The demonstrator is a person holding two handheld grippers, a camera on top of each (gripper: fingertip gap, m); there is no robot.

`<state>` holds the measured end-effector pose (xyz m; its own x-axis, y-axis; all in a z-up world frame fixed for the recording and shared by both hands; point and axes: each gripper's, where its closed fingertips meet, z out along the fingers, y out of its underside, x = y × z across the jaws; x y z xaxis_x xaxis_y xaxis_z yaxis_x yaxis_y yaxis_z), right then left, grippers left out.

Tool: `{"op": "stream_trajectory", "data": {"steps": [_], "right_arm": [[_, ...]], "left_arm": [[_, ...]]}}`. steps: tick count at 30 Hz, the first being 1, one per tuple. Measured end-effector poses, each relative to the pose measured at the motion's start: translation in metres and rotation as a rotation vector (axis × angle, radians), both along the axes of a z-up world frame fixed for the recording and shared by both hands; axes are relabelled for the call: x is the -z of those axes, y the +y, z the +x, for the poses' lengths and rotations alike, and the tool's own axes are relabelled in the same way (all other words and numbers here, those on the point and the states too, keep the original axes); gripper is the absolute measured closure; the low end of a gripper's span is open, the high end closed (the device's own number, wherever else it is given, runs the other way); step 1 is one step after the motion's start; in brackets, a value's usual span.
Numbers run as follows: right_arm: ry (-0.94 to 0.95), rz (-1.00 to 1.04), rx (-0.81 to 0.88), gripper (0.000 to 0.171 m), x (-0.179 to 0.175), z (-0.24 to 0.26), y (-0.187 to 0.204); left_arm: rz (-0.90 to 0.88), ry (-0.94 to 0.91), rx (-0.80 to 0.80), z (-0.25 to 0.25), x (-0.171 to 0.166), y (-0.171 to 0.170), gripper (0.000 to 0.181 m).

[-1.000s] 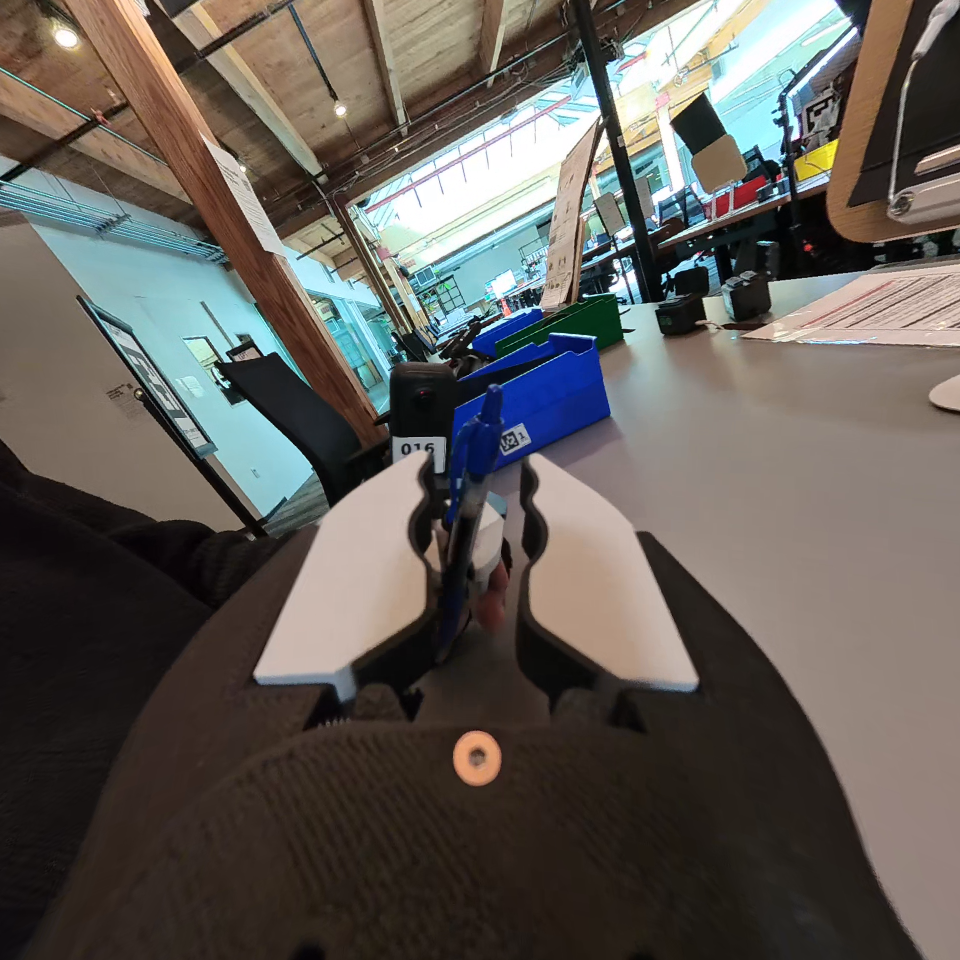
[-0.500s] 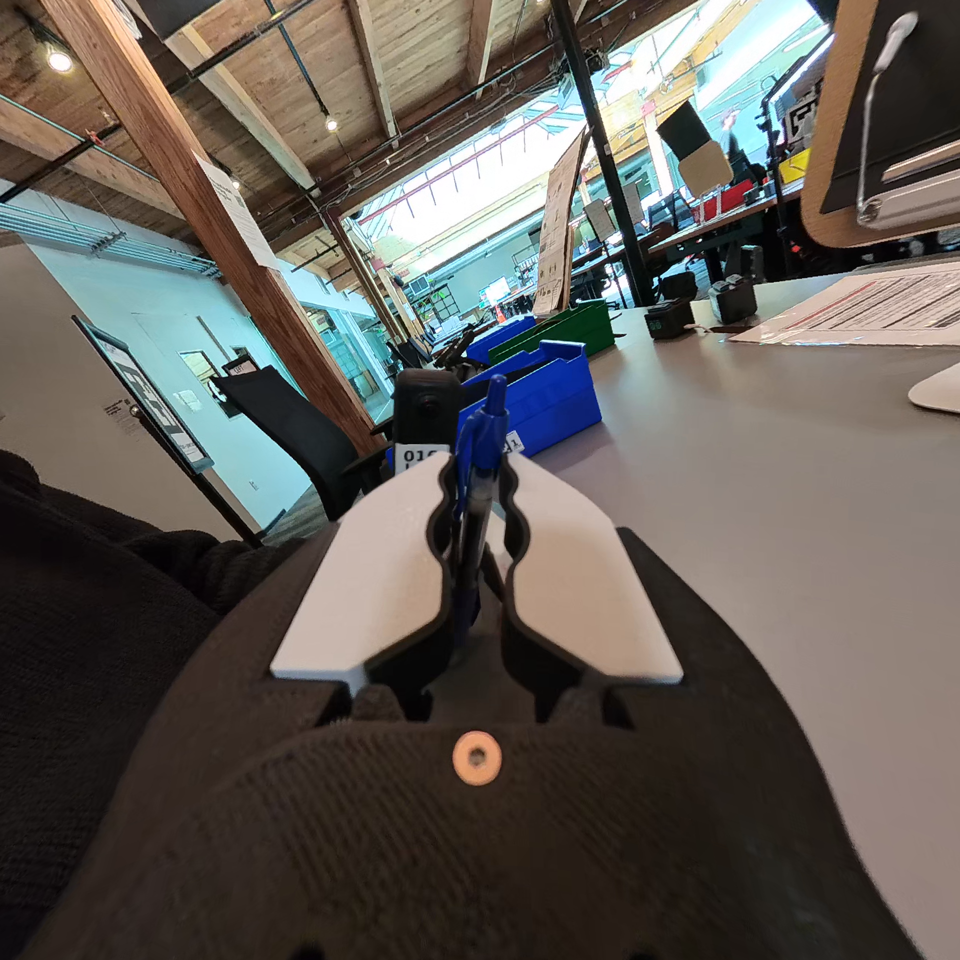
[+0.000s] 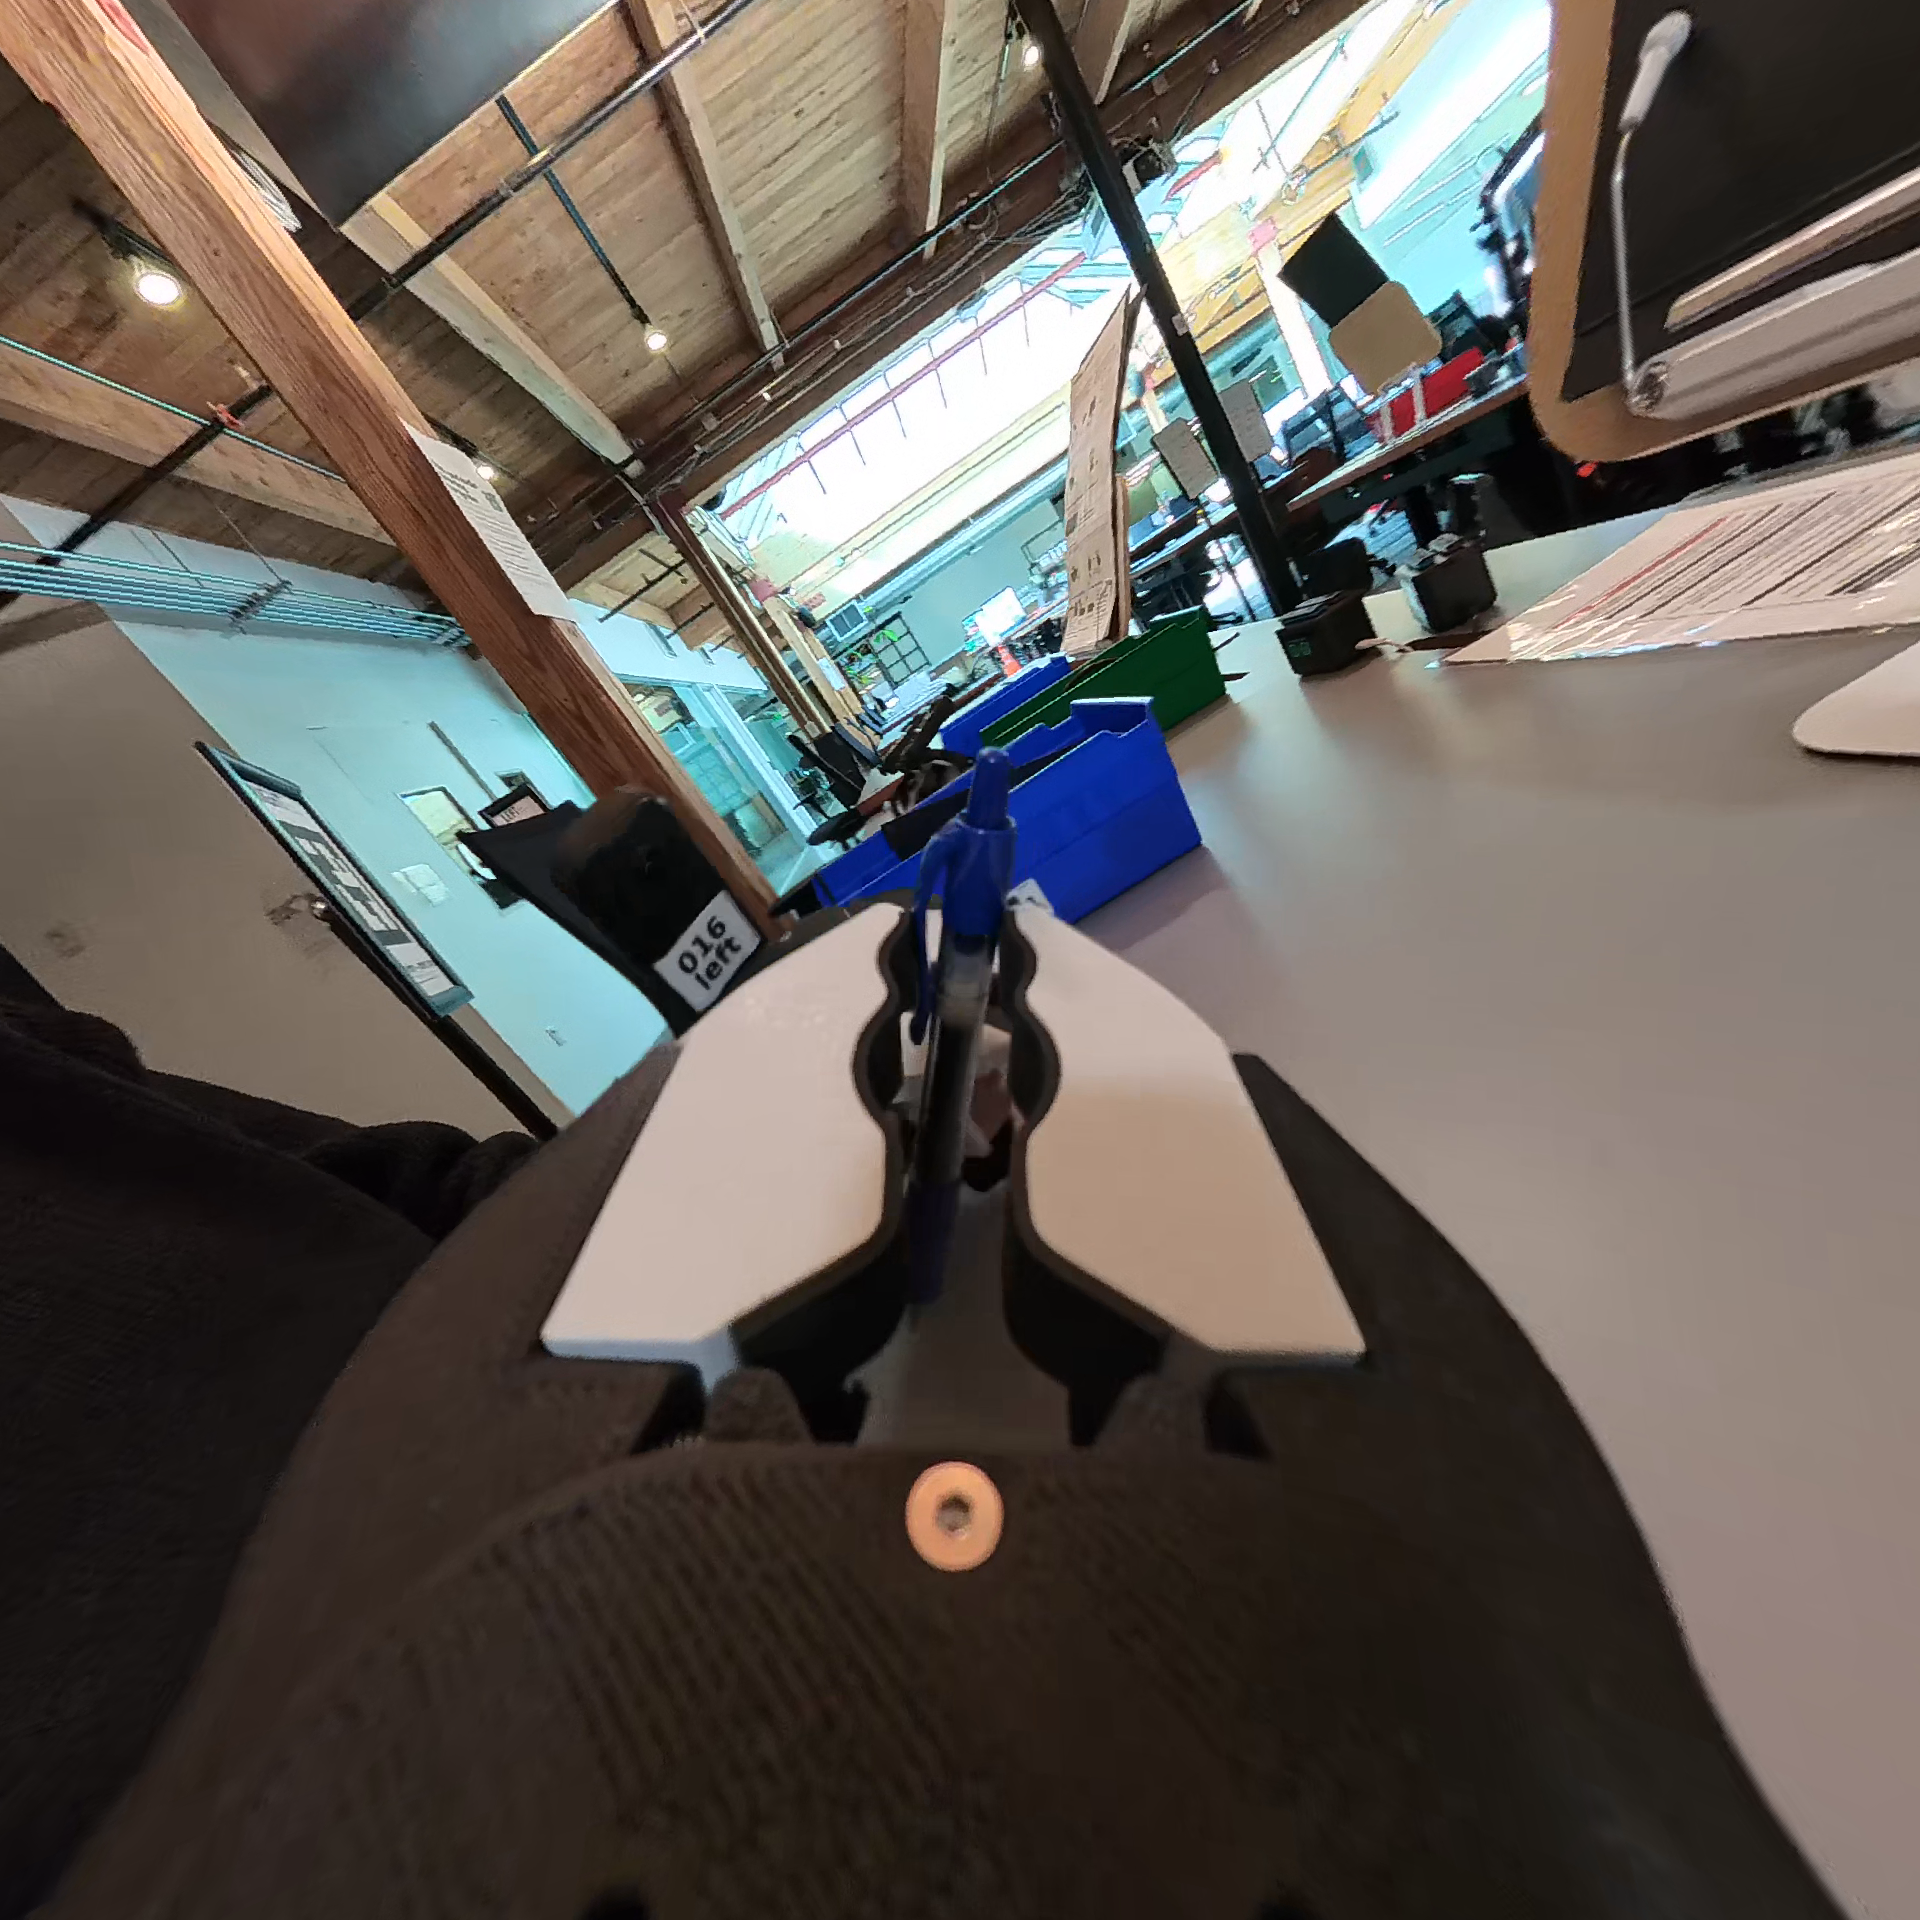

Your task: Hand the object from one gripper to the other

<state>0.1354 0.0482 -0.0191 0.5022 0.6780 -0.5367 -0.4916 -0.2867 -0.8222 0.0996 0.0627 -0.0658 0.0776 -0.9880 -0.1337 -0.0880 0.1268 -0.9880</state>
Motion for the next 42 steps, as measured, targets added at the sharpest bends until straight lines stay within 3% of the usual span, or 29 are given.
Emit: {"op": "stream_trajectory", "data": {"steps": [3, 6, 16, 20, 24, 27, 30, 36, 42], "right_arm": [[0.069, -0.024, -0.043, 0.156, -0.001, 0.000, -0.001], [0.157, -0.060, -0.084, 0.156, -0.001, 0.003, 0.000], [0.379, -0.266, -0.147, 0.156, 0.017, 0.014, 0.007], [0.469, -0.415, -0.232, 0.156, 0.034, 0.001, 0.009], [0.483, -0.524, -0.272, 0.156, 0.050, -0.015, 0.011], [0.488, -0.536, -0.292, 0.155, 0.051, -0.020, 0.010], [0.529, -0.543, -0.308, 0.155, 0.050, -0.019, 0.009], [0.516, -0.551, -0.308, 0.153, 0.053, -0.021, 0.010], [0.562, -0.529, -0.280, 0.126, 0.050, -0.015, 0.013]], "left_arm": [[0.273, 0.074, -0.079, 0.000, 0.007, 0.004, 0.181], [0.543, 0.129, -0.117, 0.003, 0.016, -0.002, 0.181], [0.957, 0.090, -0.132, 0.010, 0.018, -0.029, 0.150], [1.015, 0.105, -0.081, 0.014, 0.029, -0.042, 0.128], [1.051, 0.050, -0.053, 0.016, 0.024, -0.059, 0.126], [1.055, -0.003, -0.030, 0.015, 0.016, -0.074, 0.136], [1.077, -0.019, -0.015, 0.013, 0.014, -0.080, 0.164], [1.032, -0.057, -0.048, 0.010, 0.002, -0.079, 0.171], [0.973, -0.111, -0.092, 0.007, -0.014, -0.076, 0.172]]}}
